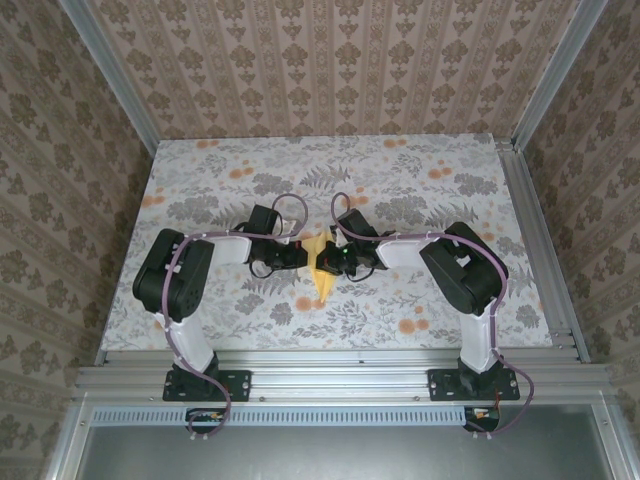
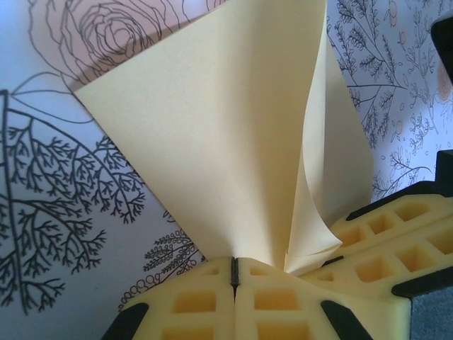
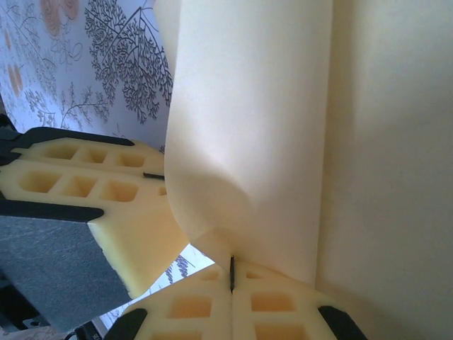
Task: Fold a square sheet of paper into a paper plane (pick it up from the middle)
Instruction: Fourth fold the wing at the center of the table.
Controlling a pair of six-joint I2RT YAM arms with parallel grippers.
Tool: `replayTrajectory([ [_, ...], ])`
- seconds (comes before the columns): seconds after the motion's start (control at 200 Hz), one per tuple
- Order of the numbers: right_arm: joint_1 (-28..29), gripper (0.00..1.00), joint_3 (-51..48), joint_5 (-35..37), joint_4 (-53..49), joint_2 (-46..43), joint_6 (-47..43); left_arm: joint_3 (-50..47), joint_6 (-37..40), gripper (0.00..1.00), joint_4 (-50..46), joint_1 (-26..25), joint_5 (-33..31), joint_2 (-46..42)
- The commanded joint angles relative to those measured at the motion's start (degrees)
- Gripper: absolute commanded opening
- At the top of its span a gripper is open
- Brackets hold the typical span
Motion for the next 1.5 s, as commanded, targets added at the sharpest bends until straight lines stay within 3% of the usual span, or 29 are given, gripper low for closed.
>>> replayTrajectory([
  [0.0,0.4,0.0,1.5,-1.0,-1.2,1.2,-0.1,0.9,0.5,0.0,-0.3,-0.1,-0.2,2.2],
  [0.87,1.4,0.0,2.8,-1.3,-2.3,4.0,-1.2,-0.2,1.5,0.0,-1.2,-0.2,-0.5,1.9],
  [1.495,1.4,0.19,0.4,-0.9,-1.0,4.7,-2.1,3.3,0.7,0.0,-4.0,0.5,-0.4,-3.9],
])
